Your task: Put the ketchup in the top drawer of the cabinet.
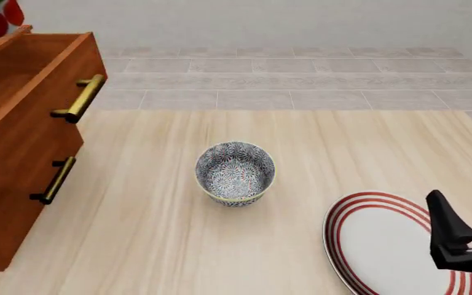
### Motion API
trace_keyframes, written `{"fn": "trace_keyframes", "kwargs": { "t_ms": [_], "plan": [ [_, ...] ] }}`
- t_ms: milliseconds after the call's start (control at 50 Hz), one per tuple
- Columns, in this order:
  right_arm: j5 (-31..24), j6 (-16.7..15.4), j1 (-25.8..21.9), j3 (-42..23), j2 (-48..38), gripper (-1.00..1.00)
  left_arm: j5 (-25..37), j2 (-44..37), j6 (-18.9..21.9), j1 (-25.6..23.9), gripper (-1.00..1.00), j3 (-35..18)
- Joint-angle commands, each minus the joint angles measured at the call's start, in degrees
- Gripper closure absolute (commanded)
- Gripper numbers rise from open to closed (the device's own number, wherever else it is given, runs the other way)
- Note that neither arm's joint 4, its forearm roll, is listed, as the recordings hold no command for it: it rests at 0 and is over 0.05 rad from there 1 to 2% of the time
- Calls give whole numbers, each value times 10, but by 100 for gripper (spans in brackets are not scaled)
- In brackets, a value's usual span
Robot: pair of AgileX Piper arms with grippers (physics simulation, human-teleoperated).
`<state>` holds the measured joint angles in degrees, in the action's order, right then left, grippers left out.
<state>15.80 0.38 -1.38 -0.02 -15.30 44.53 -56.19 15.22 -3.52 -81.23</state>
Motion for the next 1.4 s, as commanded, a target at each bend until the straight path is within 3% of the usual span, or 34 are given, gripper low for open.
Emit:
{"fn": "trace_keyframes", "kwargs": {
  "t_ms": [20,760,1260,1400],
  "plan": [
    [-121,-9,4,0,143,-100,-5,-8,14,33,100,0],
    [-101,-10,-9,0,120,-100,-70,-45,33,76,100,98],
    [-49,-11,-14,0,72,-100,-73,-70,50,111,100,76],
    [-38,-11,-15,0,59,-100,-79,-70,50,109,100,98]
  ]
}}
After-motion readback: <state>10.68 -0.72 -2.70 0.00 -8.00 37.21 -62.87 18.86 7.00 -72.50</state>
